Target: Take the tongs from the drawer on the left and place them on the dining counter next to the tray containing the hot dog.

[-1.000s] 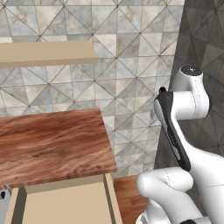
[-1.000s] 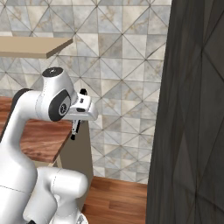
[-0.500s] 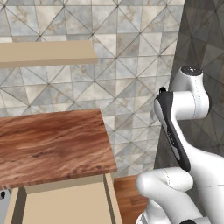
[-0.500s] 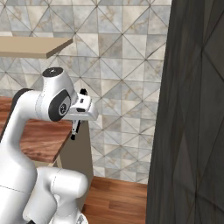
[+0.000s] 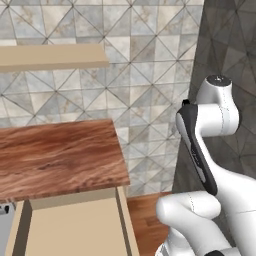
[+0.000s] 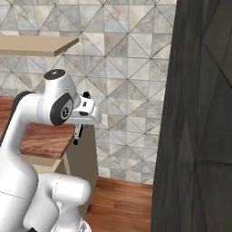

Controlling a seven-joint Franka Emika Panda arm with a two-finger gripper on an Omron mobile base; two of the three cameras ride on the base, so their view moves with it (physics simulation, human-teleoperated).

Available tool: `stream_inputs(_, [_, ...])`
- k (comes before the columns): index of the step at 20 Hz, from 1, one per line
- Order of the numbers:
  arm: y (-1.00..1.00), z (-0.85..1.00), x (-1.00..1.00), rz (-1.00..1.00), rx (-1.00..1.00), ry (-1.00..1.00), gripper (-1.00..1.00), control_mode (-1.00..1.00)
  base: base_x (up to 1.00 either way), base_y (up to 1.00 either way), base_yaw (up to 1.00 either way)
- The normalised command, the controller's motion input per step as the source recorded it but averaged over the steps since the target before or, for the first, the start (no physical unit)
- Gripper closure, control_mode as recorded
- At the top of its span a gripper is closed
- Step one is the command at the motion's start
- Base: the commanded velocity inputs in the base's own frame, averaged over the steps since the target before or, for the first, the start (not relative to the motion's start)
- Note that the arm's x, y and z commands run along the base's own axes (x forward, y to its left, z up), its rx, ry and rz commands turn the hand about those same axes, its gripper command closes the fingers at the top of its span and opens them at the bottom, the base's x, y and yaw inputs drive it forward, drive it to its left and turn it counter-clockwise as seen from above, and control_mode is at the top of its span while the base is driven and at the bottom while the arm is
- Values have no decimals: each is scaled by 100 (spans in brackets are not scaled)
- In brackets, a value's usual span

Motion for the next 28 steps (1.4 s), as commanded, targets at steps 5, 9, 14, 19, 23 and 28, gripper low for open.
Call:
stream_inputs(5, [0, 0, 0, 0, 0, 0, 100, 100, -45, -23, 0])
stream_inputs(9, [0, 0, 0, 0, 0, 0, 100, 100, -56, -33, 0])
stream_inputs(14, [0, 0, 0, 0, 0, 0, 100, 100, -53, -44, 0])
stream_inputs(19, [0, 0, 0, 0, 0, 0, 100, 100, -59, -15, 0])
stream_inputs(23, [0, 0, 0, 0, 0, 0, 100, 100, -70, 1, 0])
stream_inputs(28, [0, 0, 0, 0, 0, 0, 100, 100, -73, 6, 0])
